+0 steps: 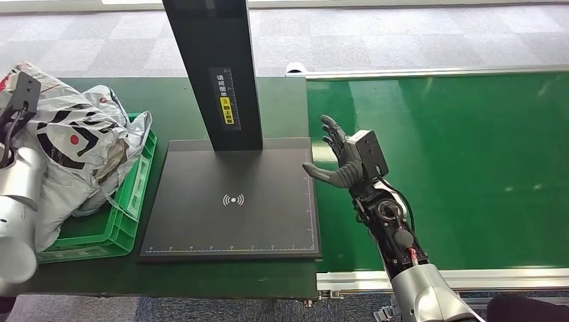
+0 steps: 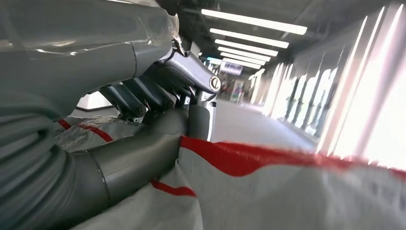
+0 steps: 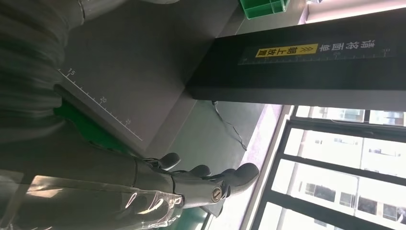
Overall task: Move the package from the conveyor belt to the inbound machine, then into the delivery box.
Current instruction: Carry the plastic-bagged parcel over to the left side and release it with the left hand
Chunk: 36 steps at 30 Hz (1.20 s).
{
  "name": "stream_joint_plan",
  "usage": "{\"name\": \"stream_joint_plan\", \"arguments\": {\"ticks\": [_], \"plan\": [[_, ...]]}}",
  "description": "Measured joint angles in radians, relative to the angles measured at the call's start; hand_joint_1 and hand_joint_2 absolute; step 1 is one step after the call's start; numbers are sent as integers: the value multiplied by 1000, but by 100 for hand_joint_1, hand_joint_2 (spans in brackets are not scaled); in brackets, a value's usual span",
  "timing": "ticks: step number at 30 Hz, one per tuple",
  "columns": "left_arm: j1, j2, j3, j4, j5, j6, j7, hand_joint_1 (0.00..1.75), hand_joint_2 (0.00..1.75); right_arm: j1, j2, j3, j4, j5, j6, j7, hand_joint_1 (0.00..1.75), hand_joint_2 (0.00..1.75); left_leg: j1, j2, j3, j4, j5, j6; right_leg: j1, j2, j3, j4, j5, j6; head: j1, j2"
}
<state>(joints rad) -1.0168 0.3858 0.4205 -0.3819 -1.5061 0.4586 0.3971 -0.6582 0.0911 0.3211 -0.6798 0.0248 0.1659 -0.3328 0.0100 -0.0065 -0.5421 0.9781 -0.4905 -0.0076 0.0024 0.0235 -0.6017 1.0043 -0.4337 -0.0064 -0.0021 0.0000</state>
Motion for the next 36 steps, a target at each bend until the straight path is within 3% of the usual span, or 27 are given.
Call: {"name": "stream_joint_plan", "arguments": {"ticks": [4, 8, 11, 14, 18, 23, 26, 30, 36], "plan": [[-3, 10, -23, 37, -12, -194, 146, 175, 175, -1, 13, 8, 0, 12, 2, 15, 0, 175, 1, 0, 0, 0, 0, 0, 1, 0, 0, 0, 0, 0, 0, 0], [-13, 16, -52, 61, -7, -329, 183, 1, 175, -2, 28, 19, 0, 19, 6, 25, 0, 175, 1, -1, 0, 0, 0, 0, 1, -1, 0, 0, 0, 0, 0, 0], [-16, 15, -45, 65, 28, -332, 144, 0, 175, -2, 33, 21, -2, 22, 9, 28, 0, 175, 0, -1, 0, 0, 0, 0, 1, -1, 0, 0, 0, 0, 0, 0], [-22, 8, -11, 66, 120, -281, 48, 0, 175, 5, 34, 21, -16, 21, 8, 38, 0, 175, 0, -1, 0, 0, 0, 0, 0, -1, 0, 0, 0, 0, 0, 0], [-40, -33, 113, 65, 366, -223, -173, 0, 175, 23, 33, 19, -48, 21, 4, 48, 0, 175, 0, -4, 0, 0, 0, 0, 0, -4, 0, 0, 0, 0, 0, 0], [-51, -85, 218, 35, 504, 62, -482, 0, 175, 53, 27, 7, -93, 24, -4, 48, 0, 175, 0, -3, 0, 0, 0, 0, 0, -3, 0, 0, 0, 0, 0, 0], [-55, -109, 239, 1, 619, 170, -687, 0, 175, 59, 26, 4, -106, 27, -11, 47, 0, 175, 0, -4, 0, 0, 0, 0, 0, -4, 0, 0, 0, 0, 0, 0], [-50, -149, 244, -55, 788, 192, -856, 0, 175, 58, 27, 0, -108, 28, -17, 40, 0, 175, 0, -4, 0, 0, 0, 0, 0, -4, 0, 0, 0, 0, 0, 0], [-9, -213, 183, -169, 1041, 157, -957, 0, 175, 51, 27, -4, -108, 27, -23, 25, 0, 175, 0, -4, 0, 0, 0, 0, 0, -4, 0, 0, 0, 0, 0, 0]]}}
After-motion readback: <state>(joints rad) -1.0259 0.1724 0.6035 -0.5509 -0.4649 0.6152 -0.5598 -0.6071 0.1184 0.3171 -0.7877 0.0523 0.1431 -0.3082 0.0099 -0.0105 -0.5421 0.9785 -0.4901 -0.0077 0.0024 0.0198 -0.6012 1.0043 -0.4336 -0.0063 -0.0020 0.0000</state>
